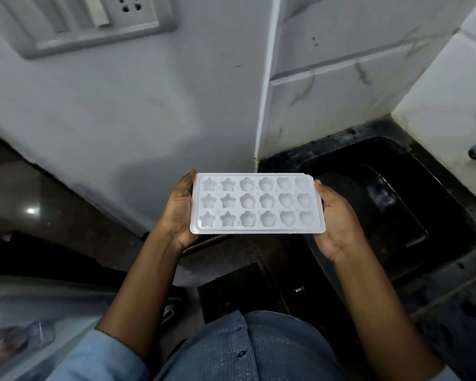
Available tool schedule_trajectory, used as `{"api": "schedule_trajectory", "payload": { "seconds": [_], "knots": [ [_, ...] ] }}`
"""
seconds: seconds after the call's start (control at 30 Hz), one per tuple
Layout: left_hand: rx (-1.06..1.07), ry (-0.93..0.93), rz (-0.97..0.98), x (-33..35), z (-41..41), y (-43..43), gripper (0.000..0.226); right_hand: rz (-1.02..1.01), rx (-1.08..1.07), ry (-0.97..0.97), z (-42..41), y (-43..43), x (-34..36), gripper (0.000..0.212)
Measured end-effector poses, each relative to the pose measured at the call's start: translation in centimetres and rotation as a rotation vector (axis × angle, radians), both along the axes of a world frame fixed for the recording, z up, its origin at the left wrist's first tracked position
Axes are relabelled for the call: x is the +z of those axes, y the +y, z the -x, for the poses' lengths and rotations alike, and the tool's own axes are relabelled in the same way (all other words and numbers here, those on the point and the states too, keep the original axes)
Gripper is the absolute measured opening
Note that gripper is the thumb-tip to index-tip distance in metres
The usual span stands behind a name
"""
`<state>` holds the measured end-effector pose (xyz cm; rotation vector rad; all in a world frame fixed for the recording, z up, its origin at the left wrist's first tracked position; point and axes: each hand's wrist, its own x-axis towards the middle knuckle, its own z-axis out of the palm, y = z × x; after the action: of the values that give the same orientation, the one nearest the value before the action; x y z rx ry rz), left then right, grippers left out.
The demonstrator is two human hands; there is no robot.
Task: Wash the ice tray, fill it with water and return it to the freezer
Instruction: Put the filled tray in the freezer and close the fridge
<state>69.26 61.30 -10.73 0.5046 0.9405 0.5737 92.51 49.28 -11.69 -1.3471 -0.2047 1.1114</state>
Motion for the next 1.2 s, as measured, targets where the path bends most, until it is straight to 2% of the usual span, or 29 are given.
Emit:
{"api": "schedule_trajectory", "payload": {
  "seconds": [0.37,0.6,0.77,0.93,1.2],
  "knots": [
    [0.419,-0.055,-0.015,-0.5,5.0,-4.8,0.071,-0.017,0.406,-0.026,1.9,5.0,1.1,0.053],
    [0.615,-0.048,-0.018,-0.8,9.0,-9.4,0.071,-0.015,0.627,-0.066,5.8,6.6,0.9,0.046],
    [0.758,-0.03,0.008,-1.1,13.3,-13.6,0.072,-0.003,0.794,-0.069,10.7,6.5,0.5,0.043],
    [0.916,-0.015,0.001,-1.2,17.8,-18.6,0.069,-0.005,0.967,-0.037,17.2,5.3,0.6,0.063],
    [1.148,-0.036,-0.024,-0.6,24.8,-28.0,0.068,-0.008,1.188,-0.02,27.7,1.2,0.2,0.052]
  ]
}}
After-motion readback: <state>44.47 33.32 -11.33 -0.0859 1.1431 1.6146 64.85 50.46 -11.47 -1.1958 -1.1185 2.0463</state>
